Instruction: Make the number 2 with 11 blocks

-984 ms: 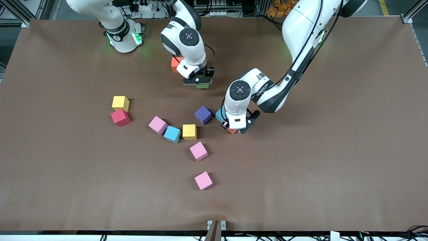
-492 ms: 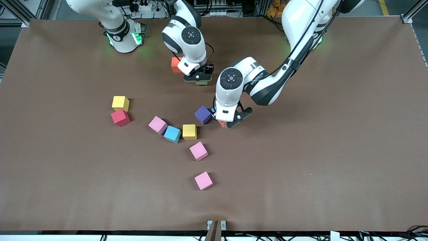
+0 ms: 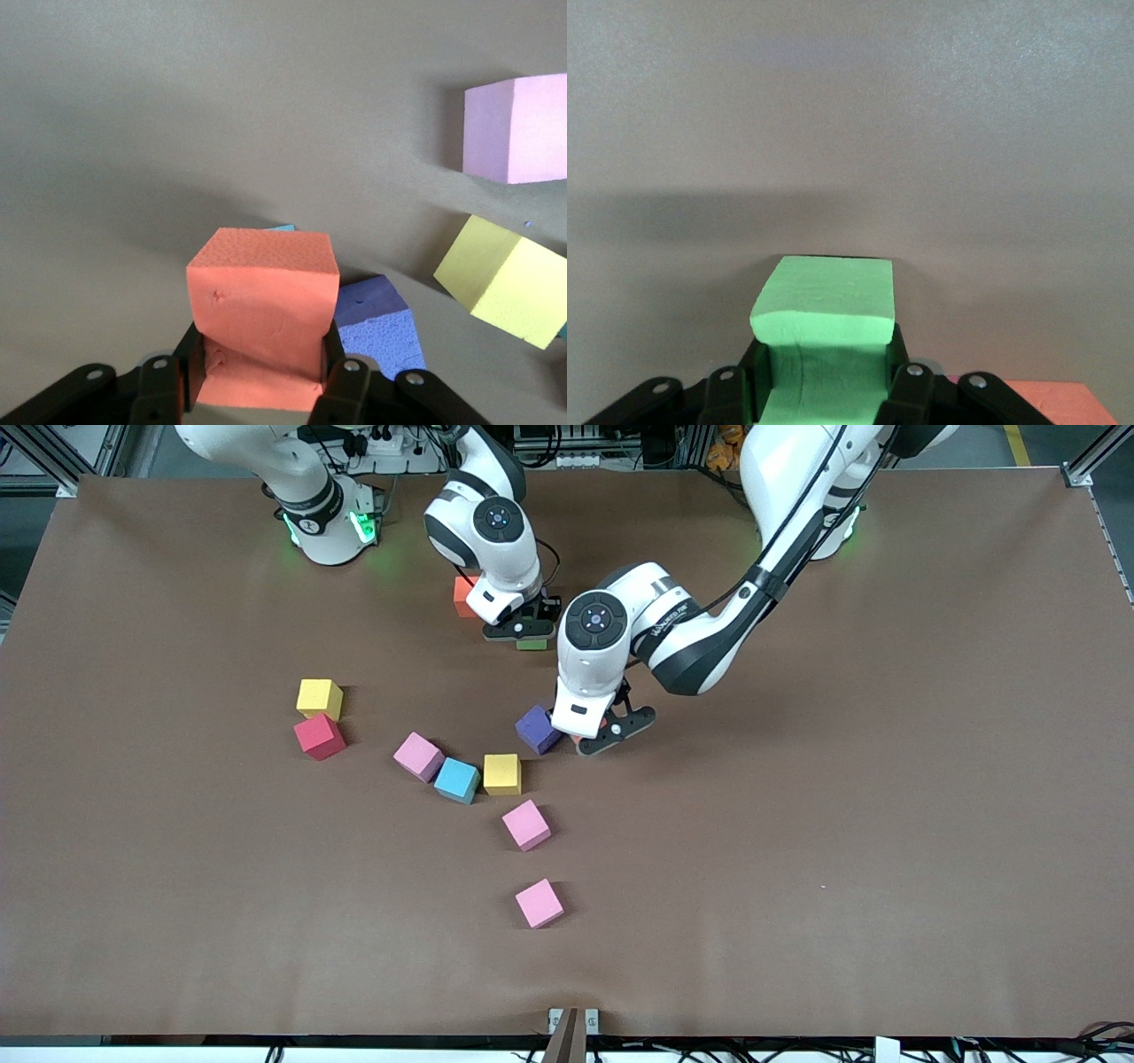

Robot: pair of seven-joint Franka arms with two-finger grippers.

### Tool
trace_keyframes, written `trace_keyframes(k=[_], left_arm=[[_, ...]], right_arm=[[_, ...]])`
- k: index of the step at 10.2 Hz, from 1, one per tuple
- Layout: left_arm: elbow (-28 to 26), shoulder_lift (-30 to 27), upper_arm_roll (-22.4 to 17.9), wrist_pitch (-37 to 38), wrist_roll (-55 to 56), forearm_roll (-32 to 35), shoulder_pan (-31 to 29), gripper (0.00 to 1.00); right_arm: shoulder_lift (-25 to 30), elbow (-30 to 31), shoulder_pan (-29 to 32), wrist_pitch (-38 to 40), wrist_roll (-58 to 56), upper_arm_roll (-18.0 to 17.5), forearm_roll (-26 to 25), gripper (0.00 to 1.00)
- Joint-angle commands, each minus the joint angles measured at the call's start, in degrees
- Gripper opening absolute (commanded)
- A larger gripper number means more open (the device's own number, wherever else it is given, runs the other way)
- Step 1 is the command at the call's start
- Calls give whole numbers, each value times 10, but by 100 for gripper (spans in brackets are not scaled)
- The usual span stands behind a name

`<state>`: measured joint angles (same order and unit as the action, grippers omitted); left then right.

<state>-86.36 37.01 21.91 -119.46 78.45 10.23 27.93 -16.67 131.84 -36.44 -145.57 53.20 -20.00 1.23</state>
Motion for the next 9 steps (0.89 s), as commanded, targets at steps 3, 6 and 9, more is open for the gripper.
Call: trace_keyframes(k=[3,6,9], left_arm=[[4,2,2,18,-6,6,37,41],[2,4,2,27,-7,5,53,41],[4,4,3,28,-7,0,51,41]], right_arm=[[0,11,-3,-8,15,-3,-11,0],[-2,11,-7,-8,15,-3,-11,1],[-2,10,-7,-7,18,-3,-11,66]])
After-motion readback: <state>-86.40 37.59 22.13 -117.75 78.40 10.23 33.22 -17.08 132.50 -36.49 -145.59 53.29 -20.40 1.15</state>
